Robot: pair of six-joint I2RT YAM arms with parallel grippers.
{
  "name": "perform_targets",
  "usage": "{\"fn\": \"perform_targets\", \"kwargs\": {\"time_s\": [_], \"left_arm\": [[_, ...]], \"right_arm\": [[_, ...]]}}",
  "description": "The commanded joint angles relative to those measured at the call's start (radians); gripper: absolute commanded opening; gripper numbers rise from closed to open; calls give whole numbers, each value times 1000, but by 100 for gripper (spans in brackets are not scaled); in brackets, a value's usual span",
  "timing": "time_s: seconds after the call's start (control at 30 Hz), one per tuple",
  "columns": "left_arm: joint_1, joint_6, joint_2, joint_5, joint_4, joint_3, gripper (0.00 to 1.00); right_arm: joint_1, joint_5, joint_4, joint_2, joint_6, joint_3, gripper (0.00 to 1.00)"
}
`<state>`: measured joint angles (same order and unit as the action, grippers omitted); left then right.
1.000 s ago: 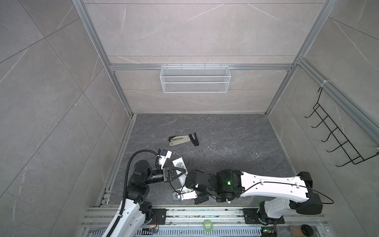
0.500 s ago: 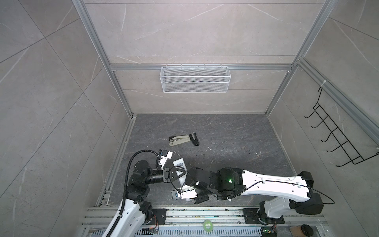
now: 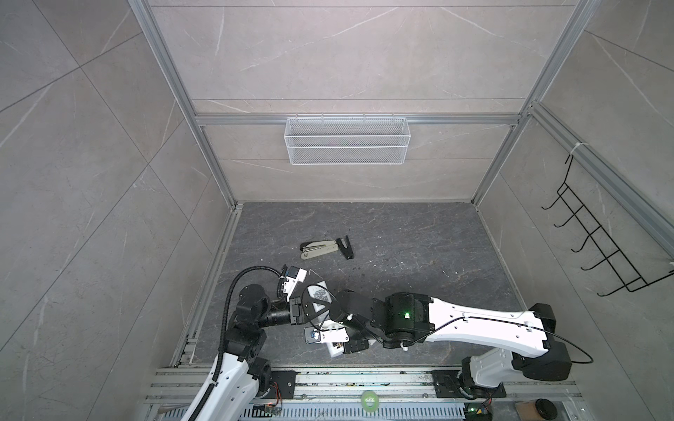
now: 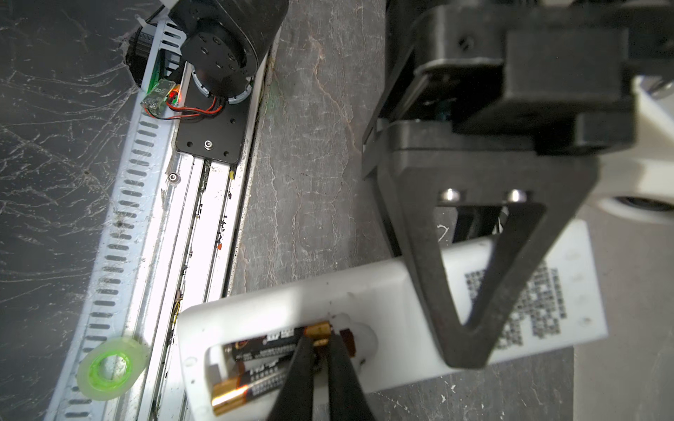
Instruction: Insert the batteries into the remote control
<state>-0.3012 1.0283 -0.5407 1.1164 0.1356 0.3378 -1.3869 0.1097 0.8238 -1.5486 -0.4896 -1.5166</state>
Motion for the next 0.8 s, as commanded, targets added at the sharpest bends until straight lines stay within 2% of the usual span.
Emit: {"fn": "perform_targets", "kwargs": {"time_s": [0.0,0.13,0.4,0.6,0.77], "left_arm": [[-6,16,18,45,65,20,0],[-6,16,17,43,65,21,0],[-6,17,19,43,67,21,0],[-6,10,19,37,54,21,0],[-5,-3,21,32,36,26,0]], "right_arm": [[9,24,6,-42,20,-10,13],[9,26,6,-59,22,-11,13],[9,127,40,-114,47,-41,10],[5,81,46,-79,50,-77,12],[-16,25,71,-46,52,-128,19]]}}
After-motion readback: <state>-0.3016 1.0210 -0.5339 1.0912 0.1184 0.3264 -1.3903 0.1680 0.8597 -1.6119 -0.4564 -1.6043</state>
